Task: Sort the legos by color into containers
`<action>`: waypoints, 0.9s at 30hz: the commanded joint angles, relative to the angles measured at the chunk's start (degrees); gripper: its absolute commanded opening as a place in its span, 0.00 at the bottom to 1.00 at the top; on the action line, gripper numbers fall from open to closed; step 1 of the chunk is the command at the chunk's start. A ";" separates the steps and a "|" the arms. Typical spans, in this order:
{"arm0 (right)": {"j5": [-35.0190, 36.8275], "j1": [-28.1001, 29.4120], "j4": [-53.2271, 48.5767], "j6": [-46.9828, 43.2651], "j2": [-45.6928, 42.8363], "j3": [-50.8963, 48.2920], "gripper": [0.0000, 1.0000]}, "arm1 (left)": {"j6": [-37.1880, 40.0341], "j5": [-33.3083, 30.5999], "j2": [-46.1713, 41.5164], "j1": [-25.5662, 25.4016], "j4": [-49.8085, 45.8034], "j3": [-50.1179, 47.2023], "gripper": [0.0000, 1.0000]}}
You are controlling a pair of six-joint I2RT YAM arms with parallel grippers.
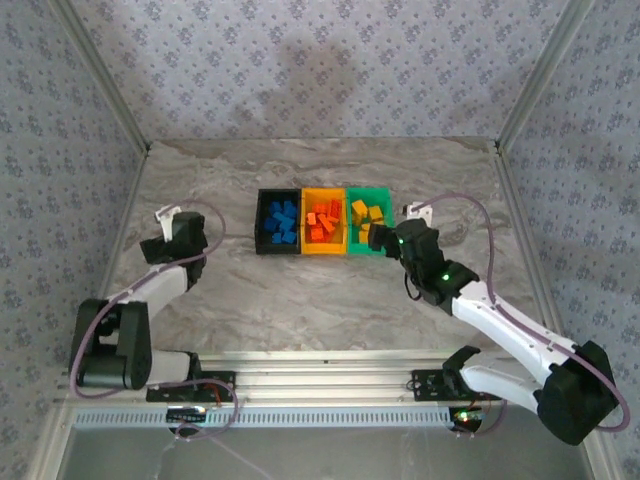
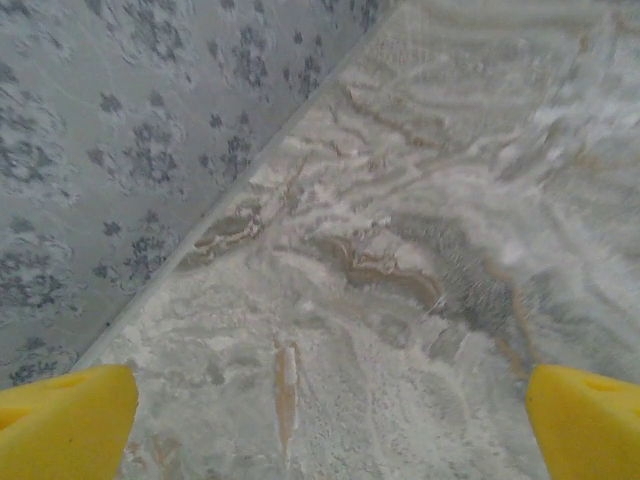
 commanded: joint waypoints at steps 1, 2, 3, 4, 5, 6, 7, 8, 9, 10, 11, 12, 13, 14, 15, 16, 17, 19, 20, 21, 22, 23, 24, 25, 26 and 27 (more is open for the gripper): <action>1.11 -1.23 1.97 -3.74 -2.96 -2.78 1.00 | 6.08 5.93 2.89 0.31 17.34 -3.53 1.00; 0.92 -1.82 3.10 -4.62 -3.88 -3.82 1.00 | 7.27 8.22 4.10 0.30 20.33 -4.01 1.00; 0.77 -2.42 4.55 -5.65 -4.81 -4.88 1.00 | 8.27 9.63 4.61 0.18 21.23 -3.90 1.00; 0.46 -2.95 5.76 -6.49 -5.58 -5.75 1.00 | 9.56 11.07 5.40 0.21 24.18 -4.38 1.00; -0.06 -3.83 6.64 -7.06 -6.45 -6.58 1.00 | 10.16 13.11 6.37 0.18 25.88 -4.91 1.00; -0.99 -4.92 7.78 -7.58 -7.37 -7.44 1.00 | 10.83 14.85 7.41 0.17 27.66 -5.25 1.00; -2.27 -5.74 9.07 -8.54 -8.22 -8.20 1.00 | 12.02 17.15 8.42 -0.01 31.22 -6.41 1.00; -3.38 -6.72 10.10 -9.68 -9.19 -8.98 1.00 | 12.36 18.47 8.76 -0.04 31.27 -6.57 1.00; -4.05 -7.83 11.90 -12.32 -9.98 -9.73 1.00 | 11.88 20.43 8.56 0.72 28.00 -5.25 1.00; -4.19 -8.47 13.99 -15.44 -10.87 -10.66 1.00 | 11.73 22.31 9.21 1.50 27.77 -4.61 1.00; -3.52 -9.07 14.90 -17.30 -11.75 -11.27 1.00 | 11.53 23.72 9.16 1.97 26.23 -3.90 1.00; -2.65 -9.81 15.45 -18.46 -12.37 -11.57 1.00 | 11.56 24.85 9.16 2.39 26.52 -3.98 1.00; -1.63 -11.18 15.93 -20.29 -13.24 -11.78 1.00 | 11.64 25.99 9.00 2.63 27.78 -4.87 1.00; -1.19 -12.45 16.18 -21.98 -13.47 -11.84 1.00 | 11.74 27.49 8.76 2.87 30.15 -6.21 1.00; -0.89 -14.19 16.20 -23.15 -13.64 -11.87 1.00 | 12.26 31.36 9.65 3.55 36.07 -9.29 1.00; -0.33 -16.62 16.09 -23.20 -13.35 -12.24 1.00 | 14.58 31.51 12.52 2.41 47.99 -13.16 1.00; -0.69 -18.70 16.95 -23.03 -13.04 -12.80 1.00 | 14.74 29.66 12.02 1.46 46.64 -13.58 1.00; -2.82 -23.14 21.65 -23.44 -11.40 -15.49 1.00 | 13.18 30.62 10.76 2.79 39.80 -10.83 1.00; -4.83 -25.70 24.73 -23.49 -9.82 -17.09 1.00 | 12.02 28.16 11.87 3.10 40.42 -10.32 1.00; -6.48 -27.75 27.49 -23.95 -7.71 -18.38 1.00 | 10.21 25.23 10.76 3.29 36.05 -9.25 1.00; -7.61 -29.31 29.91 -23.54 -5.68 -19.38 1.00 | 9.17 24.09 10.83 3.85 36.68 -9.09 1.00; -10.30 -31.07 33.90 -23.88 -3.46 -20.66 1.00 | 8.47 22.06 11.31 3.98 38.46 -9.73 1.00; -12.16 -32.18 36.83 -24.87 -0.92 -21.52 1.00 | 8.21 22.07 10.70 3.99 36.62 -9.38 1.00; -13.18 -32.78 39.86 -25.22 1.10 -22.05 1.00 | 8.20 22.11 10.78 3.97 37.04 -9.35 1.00; -14.49 -33.57 42.77 -25.66 3.36 -22.46 1.00 | 8.38 22.02 10.98 3.96 37.73 -9.60 1.00; -14.97 -34.00 44.95 -25.85 6.16 -22.55 1.00 | 8.30 22.23 10.66 3.96 36.70 -9.38 1.00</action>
